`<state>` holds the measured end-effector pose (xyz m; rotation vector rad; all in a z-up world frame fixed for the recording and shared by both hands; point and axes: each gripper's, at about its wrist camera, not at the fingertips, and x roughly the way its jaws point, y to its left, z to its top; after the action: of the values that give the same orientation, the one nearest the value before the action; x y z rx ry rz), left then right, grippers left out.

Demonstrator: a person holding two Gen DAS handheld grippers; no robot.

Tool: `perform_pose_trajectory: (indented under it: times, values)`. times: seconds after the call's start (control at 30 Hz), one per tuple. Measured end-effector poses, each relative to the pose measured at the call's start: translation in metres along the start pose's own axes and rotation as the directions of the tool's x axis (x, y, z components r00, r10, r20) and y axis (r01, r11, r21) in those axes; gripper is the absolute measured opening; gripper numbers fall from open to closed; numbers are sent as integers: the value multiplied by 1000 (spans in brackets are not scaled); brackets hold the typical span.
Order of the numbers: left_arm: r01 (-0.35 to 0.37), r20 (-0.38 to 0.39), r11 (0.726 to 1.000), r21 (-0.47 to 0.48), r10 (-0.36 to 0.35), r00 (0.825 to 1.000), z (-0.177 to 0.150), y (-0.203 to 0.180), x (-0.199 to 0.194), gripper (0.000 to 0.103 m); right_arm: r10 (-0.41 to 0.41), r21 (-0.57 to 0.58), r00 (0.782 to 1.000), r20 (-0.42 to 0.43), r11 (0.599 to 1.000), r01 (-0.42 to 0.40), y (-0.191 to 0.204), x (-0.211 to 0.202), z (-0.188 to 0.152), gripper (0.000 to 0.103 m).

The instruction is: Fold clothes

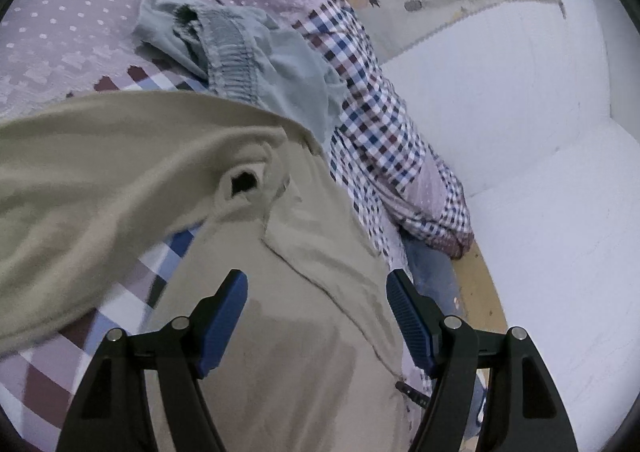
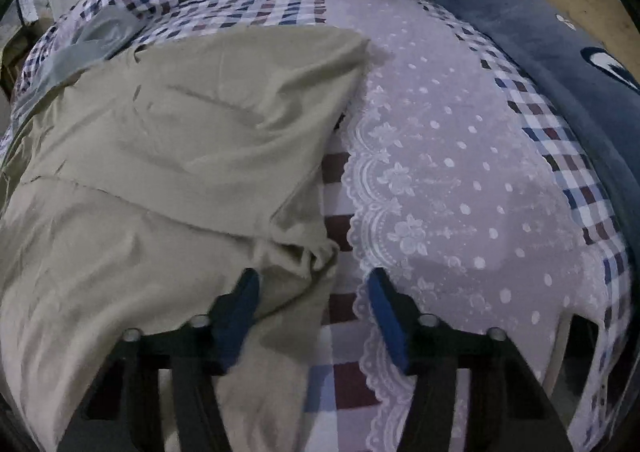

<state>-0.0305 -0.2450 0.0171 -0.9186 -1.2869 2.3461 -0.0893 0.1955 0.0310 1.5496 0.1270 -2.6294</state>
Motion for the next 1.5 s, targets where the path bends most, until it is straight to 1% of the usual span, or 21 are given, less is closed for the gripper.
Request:
perform_pose_trajectory:
  times: [0.03,0.13,0.17,0.2,0.23,0.3,0.33,0.4,0.43,0.47,0.63,0.73,0.77,0.87,1.03,1.07,1.1,1.13,1.23,1.33,1.5]
  values:
    - [-4,-6,1000,9,4,1000,-3,-2,2,76,0,-7,1000,-4,1000,0,-1,4,-1,8]
    - [-7,-17,1000,28,8,1000,-10,-7,5,76,-2,-27,1000,-18,1000,1,-3,14,-5,8]
    - [-6,-20,999,36,6,1000,-12,-9,5,76,-11,-2,1000,-11,1000,11,-7,10,-7,7]
    - [-4,-23,999,44,5,1000,-14,-12,5,76,-63,30,998,-2,998,63,-13,4,-9,5]
    - [-3,-26,999,52,4,1000,-16,-14,5,76,-131,67,991,1,989,131,-21,-2,-13,8]
    - [1,-34,998,70,2,999,-22,-18,4,76,-137,185,991,-7,973,136,-39,-20,-29,12]
    - [10,-41,997,74,-7,999,-25,-21,3,76,-90,236,996,9,968,85,-47,-33,-42,14]
    - [28,-54,996,81,-23,998,-32,-25,1,76,-12,239,999,53,971,-1,-50,-63,-73,25]
    - [39,-59,995,87,-34,998,-35,-28,-1,76,-11,229,997,72,973,-6,-45,-79,-93,36]
    - [55,-64,994,97,-49,997,-40,-33,-4,76,-12,218,996,90,976,-8,-39,-94,-112,41]
    - [101,-83,985,138,-90,992,-65,-51,-18,76,28,173,986,165,983,-57,18,-158,-216,41]
    - [93,-92,979,181,-77,993,-85,-58,-23,76,57,119,984,170,990,-78,55,-175,-257,41]
    - [88,-97,977,196,-70,993,-91,-60,-25,76,65,93,985,163,992,-81,67,-174,-264,41]
    - [73,-128,974,214,-46,991,-113,-61,-32,76,26,0,988,155,1000,-26,98,-163,-275,40]
    - [75,-163,973,217,-40,986,-135,-60,-43,76,-20,-3,992,125,1000,21,113,-139,-279,39]
    - [74,-165,972,223,-37,986,-137,-60,-44,76,-21,-8,993,117,1000,22,113,-137,-280,26]
    - [73,-166,971,229,-35,985,-139,-61,-46,76,-21,-13,994,110,1000,23,114,-136,-281,18]
    - [72,-168,969,235,-32,985,-141,-62,-47,76,-16,10,994,104,1000,15,109,-139,-283,5]
    - [75,-163,973,218,-39,986,-139,-59,-50,76,11,110,995,102,994,-22,83,-155,-292,4]
    - [85,-153,980,182,-57,987,-135,-56,-51,76,6,235,995,102,972,-30,47,-170,-305,3]
    - [93,-151,985,148,-70,986,-132,-53,-49,76,23,478,1000,18,878,-29,-18,-164,-331,3]
